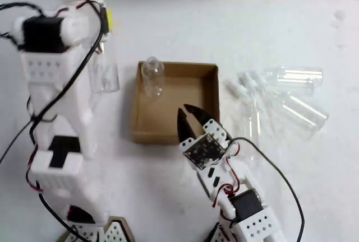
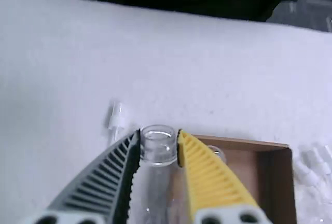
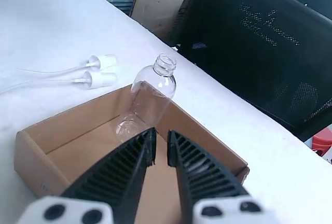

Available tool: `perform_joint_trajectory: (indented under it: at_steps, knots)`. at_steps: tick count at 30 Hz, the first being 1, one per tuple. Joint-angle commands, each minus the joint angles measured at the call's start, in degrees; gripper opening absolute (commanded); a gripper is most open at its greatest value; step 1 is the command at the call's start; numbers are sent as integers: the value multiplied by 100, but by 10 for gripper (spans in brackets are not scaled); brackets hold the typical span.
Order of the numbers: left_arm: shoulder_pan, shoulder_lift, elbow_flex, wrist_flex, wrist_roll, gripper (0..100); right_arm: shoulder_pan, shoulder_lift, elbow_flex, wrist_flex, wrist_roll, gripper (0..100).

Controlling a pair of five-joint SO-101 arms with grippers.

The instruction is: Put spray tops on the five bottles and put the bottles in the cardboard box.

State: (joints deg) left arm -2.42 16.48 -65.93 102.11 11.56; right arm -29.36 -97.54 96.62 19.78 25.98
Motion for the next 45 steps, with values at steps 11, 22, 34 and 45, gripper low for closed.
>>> perform_joint_trajectory:
  at_steps: [11, 22, 34, 45]
  knots:
    - [1499, -4734, 5134, -1354, 88, 23, 40, -13, 53, -31, 44, 31]
    - [1218, -7749, 11235, -6743, 334, 24, 48, -13, 53, -31, 44, 30]
    - [1666, -8585, 15895, -12519, -431, 24, 391, -22, 53, -224, 44, 29]
    - [1921, -7336, 15490, -13160, -316, 24, 365, -4, 53, -207, 44, 28]
